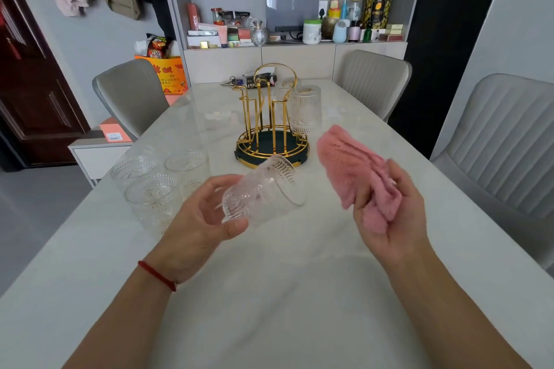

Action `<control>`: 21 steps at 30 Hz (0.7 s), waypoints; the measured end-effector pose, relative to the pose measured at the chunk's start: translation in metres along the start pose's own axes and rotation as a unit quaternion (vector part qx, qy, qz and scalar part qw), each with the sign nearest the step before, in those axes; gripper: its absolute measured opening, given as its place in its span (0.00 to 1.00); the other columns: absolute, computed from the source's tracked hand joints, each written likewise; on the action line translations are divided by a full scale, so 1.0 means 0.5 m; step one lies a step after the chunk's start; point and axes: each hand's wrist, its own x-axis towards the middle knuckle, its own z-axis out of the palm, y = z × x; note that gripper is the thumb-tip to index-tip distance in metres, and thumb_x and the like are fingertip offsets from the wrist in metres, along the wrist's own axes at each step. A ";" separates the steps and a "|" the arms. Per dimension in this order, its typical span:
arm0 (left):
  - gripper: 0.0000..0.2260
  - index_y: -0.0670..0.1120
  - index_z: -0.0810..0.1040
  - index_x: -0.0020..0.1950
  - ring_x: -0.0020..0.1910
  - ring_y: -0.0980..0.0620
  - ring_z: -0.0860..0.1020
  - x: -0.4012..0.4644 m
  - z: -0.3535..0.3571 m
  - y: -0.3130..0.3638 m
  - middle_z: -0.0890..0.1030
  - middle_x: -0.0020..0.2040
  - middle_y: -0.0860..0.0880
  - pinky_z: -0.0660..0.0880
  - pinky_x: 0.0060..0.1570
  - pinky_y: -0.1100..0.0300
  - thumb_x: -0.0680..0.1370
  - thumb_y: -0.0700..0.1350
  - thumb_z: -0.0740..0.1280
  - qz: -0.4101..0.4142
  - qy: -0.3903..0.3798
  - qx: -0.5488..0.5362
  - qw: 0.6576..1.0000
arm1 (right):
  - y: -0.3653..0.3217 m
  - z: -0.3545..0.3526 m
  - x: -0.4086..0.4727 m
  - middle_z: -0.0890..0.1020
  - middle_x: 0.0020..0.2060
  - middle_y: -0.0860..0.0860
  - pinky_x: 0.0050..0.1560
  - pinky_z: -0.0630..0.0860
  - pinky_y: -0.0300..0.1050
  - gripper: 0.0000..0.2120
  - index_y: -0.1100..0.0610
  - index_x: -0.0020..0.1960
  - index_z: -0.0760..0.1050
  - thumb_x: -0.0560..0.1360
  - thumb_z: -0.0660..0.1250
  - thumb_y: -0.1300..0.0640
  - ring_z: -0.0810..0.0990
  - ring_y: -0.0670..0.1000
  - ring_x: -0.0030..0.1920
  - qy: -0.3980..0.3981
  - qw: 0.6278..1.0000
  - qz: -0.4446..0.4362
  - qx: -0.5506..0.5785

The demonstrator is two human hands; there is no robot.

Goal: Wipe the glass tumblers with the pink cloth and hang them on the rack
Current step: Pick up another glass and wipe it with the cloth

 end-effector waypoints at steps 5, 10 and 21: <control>0.34 0.43 0.74 0.73 0.70 0.33 0.75 0.003 0.009 -0.020 0.76 0.72 0.36 0.76 0.62 0.34 0.70 0.44 0.83 -0.053 -0.099 -0.195 0.974 | 0.022 -0.005 0.016 0.85 0.55 0.53 0.48 0.84 0.37 0.19 0.62 0.67 0.78 0.78 0.67 0.57 0.85 0.47 0.51 0.015 0.984 -0.063 -0.164; 0.29 0.43 0.75 0.75 0.69 0.36 0.77 0.006 0.022 -0.025 0.75 0.74 0.37 0.77 0.64 0.38 0.76 0.47 0.77 -0.066 -0.134 -0.239 0.959 | 0.038 -0.001 0.007 0.84 0.60 0.61 0.49 0.85 0.54 0.18 0.59 0.65 0.78 0.77 0.67 0.53 0.85 0.57 0.58 -0.020 0.961 -0.040 -0.274; 0.23 0.43 0.86 0.62 0.57 0.36 0.83 0.014 0.022 -0.024 0.81 0.66 0.35 0.84 0.47 0.48 0.85 0.46 0.51 -0.147 0.025 -0.253 0.956 | 0.083 0.009 -0.005 0.88 0.53 0.50 0.49 0.84 0.41 0.09 0.54 0.61 0.82 0.83 0.66 0.56 0.87 0.47 0.55 0.048 0.901 -0.142 -0.407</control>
